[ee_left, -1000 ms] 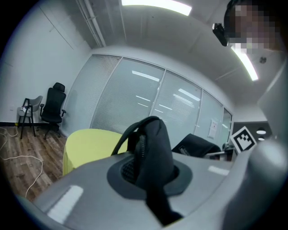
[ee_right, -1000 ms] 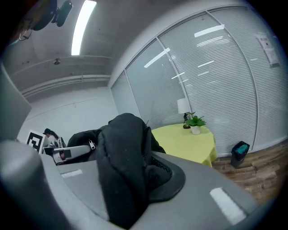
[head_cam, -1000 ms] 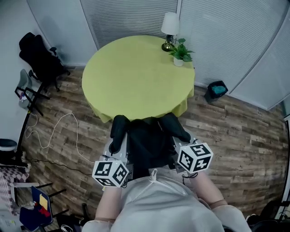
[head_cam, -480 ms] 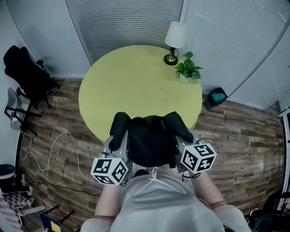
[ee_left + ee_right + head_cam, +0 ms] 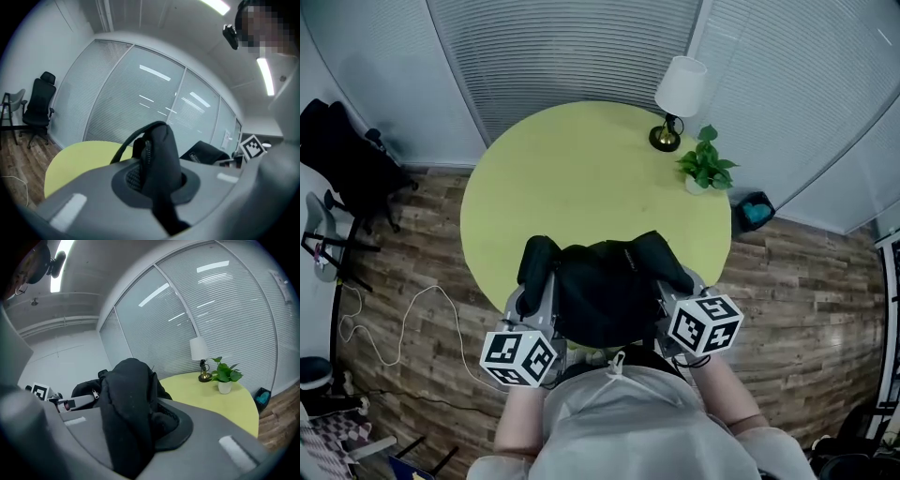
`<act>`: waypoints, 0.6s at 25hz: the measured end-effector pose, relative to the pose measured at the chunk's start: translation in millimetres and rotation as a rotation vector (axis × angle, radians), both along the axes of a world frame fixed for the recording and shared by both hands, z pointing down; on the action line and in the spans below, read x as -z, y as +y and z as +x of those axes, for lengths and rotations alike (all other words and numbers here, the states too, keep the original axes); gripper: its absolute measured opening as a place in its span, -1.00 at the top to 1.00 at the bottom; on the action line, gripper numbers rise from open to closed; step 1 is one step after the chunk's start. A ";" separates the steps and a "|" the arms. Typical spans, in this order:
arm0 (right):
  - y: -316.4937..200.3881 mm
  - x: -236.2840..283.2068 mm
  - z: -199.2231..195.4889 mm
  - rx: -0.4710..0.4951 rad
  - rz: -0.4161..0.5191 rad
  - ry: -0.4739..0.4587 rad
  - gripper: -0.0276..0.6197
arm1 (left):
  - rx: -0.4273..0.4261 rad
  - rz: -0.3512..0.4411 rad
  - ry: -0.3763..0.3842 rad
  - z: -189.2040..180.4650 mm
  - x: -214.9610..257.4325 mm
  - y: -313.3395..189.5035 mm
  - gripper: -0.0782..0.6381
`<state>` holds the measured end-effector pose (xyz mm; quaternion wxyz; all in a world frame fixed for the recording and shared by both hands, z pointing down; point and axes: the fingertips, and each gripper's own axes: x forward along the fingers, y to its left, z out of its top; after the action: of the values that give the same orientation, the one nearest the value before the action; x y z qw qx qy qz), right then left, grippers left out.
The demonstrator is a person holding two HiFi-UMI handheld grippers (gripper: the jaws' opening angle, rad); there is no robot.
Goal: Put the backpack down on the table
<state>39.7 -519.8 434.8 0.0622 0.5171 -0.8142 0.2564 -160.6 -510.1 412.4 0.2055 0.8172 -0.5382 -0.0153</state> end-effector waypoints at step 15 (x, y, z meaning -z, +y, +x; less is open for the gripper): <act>-165.4 -20.6 1.7 0.166 -0.018 0.042 0.82 | 0.140 -0.036 -0.039 10.3 -24.4 -135.1 0.70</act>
<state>41.3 -685.2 455.4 0.1049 0.4524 -0.8505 0.2468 -150.3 -645.2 436.7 0.2082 0.7737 -0.5983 -0.0038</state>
